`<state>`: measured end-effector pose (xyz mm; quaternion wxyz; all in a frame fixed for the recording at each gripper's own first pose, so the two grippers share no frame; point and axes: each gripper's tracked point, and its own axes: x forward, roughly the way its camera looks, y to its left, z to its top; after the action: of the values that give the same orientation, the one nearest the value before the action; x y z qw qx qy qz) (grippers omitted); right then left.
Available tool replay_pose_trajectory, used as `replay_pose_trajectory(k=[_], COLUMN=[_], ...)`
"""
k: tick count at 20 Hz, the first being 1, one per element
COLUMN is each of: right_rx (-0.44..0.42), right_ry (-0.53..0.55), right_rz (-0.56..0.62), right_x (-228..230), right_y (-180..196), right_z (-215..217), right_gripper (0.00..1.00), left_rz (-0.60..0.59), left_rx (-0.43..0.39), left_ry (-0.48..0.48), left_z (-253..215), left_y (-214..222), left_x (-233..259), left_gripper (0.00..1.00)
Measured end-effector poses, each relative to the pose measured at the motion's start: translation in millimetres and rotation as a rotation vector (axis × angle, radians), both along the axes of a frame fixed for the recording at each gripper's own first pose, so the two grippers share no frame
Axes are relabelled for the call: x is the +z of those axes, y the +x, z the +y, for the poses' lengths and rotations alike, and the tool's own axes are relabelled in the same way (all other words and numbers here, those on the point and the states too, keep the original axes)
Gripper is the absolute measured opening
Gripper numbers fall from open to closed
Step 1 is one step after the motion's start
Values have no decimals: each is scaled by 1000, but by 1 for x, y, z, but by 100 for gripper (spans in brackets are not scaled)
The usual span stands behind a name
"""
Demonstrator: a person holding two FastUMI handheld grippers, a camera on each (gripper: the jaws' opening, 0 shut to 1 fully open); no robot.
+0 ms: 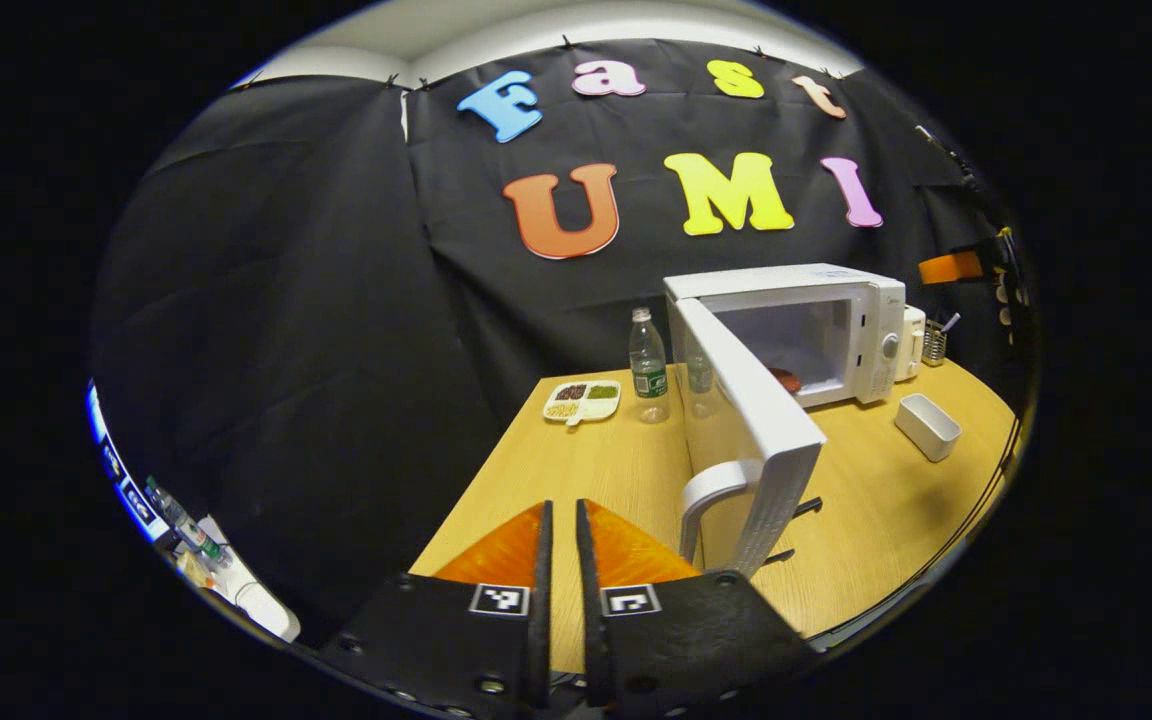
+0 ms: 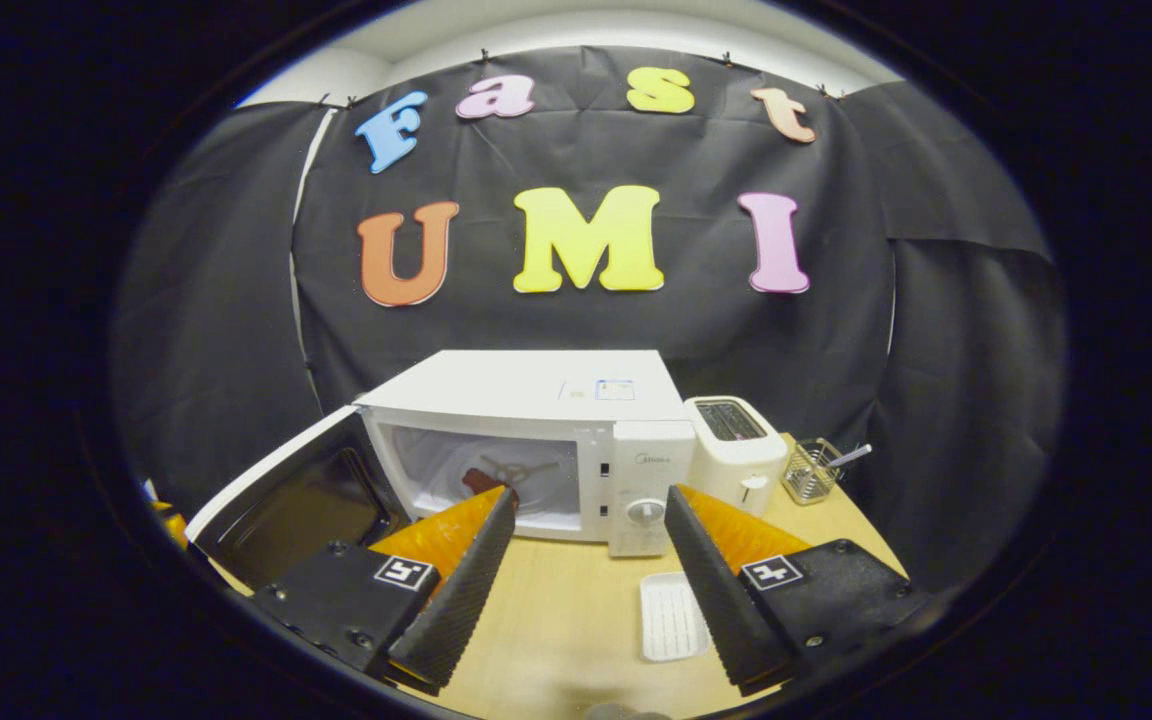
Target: Open the microwave oven with the left hand, put the food in, and close the microwave oven.
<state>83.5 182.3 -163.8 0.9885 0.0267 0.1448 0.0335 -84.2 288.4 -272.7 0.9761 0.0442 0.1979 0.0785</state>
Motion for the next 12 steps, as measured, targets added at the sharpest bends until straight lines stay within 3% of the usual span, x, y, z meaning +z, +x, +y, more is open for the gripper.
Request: replay_pose_trajectory(k=[1, 5, 10, 12], right_rx=[0, -11, -42, -48], right_ry=[-6, -11, -5, -8], right_rz=[10, 27, 10, 19], right_x=[2, 8, 16, 15], right_y=[-5, -31, -51, -55], right_z=[-5, -25, -46, -55], right_gripper=[97, 97, 97, 97], left_rz=[-8, 20, 21, 27], left_rx=[2, -36, -102, -132], left_ry=[-22, -68, -34, -70], left_z=[-4, -29, -57, -74], left_y=[2, 11, 17, 15], left_x=[-7, -39, -38, -38], left_gripper=[0, 0, 0, 0])
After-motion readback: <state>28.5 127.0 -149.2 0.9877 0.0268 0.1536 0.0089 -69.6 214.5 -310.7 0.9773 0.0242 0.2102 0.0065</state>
